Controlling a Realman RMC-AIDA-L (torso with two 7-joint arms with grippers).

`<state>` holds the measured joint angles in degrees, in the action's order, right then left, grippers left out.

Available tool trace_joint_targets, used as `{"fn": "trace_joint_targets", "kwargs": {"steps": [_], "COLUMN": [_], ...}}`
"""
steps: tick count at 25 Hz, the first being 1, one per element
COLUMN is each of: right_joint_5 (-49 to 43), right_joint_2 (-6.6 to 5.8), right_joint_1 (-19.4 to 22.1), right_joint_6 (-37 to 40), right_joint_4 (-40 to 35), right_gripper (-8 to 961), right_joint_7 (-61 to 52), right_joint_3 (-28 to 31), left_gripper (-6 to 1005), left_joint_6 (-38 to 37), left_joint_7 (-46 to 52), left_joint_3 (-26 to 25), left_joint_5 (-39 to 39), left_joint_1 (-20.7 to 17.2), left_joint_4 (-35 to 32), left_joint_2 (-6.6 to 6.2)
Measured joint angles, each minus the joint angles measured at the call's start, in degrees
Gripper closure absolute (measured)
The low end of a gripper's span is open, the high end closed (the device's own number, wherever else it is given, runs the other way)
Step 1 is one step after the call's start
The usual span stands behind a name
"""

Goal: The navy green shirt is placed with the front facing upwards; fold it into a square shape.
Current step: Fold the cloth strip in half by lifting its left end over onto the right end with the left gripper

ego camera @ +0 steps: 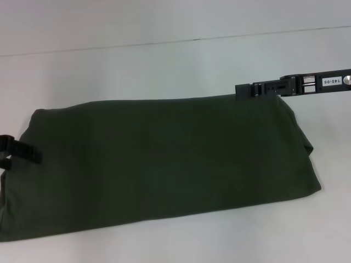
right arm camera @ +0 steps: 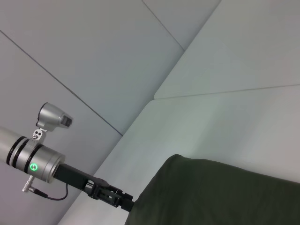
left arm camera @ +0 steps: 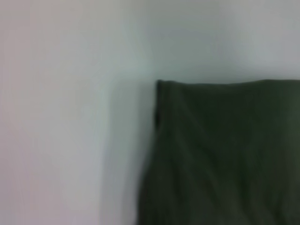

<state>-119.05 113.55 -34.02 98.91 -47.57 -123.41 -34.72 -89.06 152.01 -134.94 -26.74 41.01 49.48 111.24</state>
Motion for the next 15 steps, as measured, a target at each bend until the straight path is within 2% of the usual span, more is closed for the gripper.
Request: {"fn": "trace_joint_targets", "kwargs": {"steps": [4, 15], "right_joint_5": [0.0, 0.01], "right_joint_2": [0.0, 0.0], "right_joint_1": [0.06, 0.22], "right_joint_6": [-0.07, -0.28], "right_joint_4": [0.02, 0.02], "right_gripper": [162, 162], "right_joint_7": [-0.15, -0.51], "right_joint_3": [0.37, 0.53], "left_gripper": [158, 157], "left_joint_6": [0.74, 1.64], "left_joint_7": [2.06, 3.65], "left_joint_3": [-0.04, -0.23], "left_joint_5": [3.0, 3.7], "left_joint_1": [0.72, 1.51], "left_joint_4": [-0.6, -4.38], "left_joint_2": [0.01, -0.87]}}
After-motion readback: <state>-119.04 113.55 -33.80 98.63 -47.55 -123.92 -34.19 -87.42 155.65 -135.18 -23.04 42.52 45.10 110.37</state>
